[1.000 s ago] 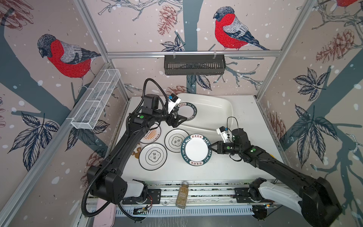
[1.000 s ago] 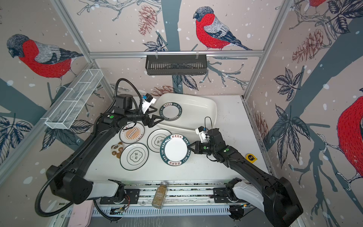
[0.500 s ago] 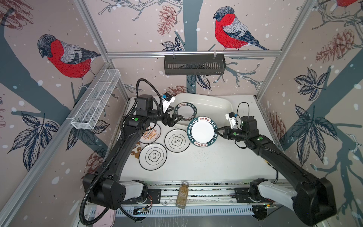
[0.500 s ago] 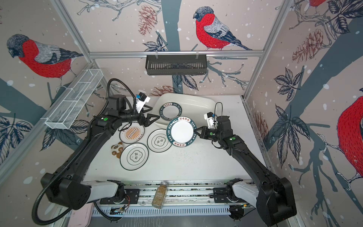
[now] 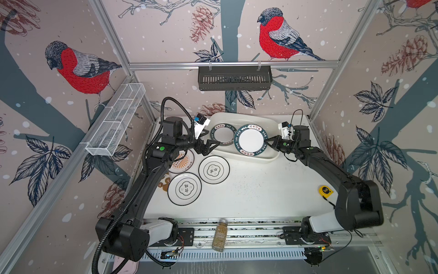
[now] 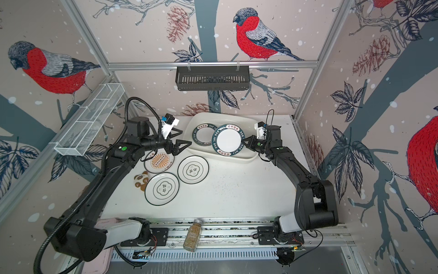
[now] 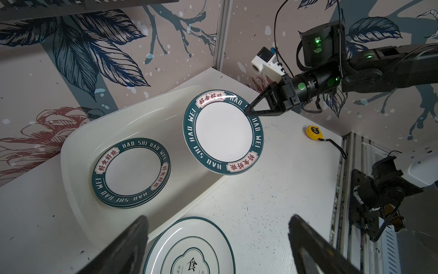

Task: Place the plates into the plastic bin on the countertop
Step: 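Lift the green-rimmed plate with the right gripper and carry it over the bin, then lower the green-rimmed plate onto the stacked plates and open the right gripper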

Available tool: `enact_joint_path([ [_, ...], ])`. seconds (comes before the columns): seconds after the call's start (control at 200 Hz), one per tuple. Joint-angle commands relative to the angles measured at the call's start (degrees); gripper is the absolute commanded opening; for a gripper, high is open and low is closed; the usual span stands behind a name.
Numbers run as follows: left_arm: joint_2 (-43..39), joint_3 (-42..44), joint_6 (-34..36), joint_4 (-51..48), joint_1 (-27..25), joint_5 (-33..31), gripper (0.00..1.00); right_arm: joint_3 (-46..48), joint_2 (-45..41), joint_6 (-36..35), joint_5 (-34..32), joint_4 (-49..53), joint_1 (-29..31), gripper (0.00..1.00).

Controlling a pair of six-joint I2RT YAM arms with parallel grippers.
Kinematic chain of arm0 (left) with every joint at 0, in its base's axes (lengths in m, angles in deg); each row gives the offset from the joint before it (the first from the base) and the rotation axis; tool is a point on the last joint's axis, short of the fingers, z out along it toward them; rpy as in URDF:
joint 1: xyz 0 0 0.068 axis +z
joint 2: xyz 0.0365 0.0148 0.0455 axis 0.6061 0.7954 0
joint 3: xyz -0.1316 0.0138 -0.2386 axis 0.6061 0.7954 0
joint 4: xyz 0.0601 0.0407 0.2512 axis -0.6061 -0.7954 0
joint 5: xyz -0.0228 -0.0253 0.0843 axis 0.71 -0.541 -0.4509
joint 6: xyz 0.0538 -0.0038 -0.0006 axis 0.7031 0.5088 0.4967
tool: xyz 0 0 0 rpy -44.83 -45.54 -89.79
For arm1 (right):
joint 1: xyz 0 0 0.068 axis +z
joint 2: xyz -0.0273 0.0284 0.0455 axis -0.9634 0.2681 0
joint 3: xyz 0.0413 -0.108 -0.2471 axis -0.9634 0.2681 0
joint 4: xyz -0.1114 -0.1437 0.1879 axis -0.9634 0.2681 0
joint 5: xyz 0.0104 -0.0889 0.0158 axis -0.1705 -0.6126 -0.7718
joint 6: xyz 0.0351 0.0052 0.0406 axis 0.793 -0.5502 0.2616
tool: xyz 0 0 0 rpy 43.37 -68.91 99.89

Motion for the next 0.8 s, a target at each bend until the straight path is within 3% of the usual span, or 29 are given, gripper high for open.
enact_joint_path([
  [0.0,-0.3,-0.1,0.6,1.7,0.1,0.9,0.91,-1.7,3.1,1.6,-1.6,-5.6,-0.3,0.01],
  [0.22,-0.2,0.2,0.4,2.2,0.2,1.5,0.92,-7.2,10.9,1.9,-0.8,-6.1,0.1,0.01],
  [0.595,-0.8,0.4,-0.6,3.5,1.4,-2.9,0.92,-19.4,24.4,3.0,-5.0,-5.9,5.6,0.01],
  [0.796,-1.6,2.2,-1.6,5.0,2.7,-1.8,0.92,-25.2,30.6,4.6,-7.1,-6.5,8.1,0.01],
])
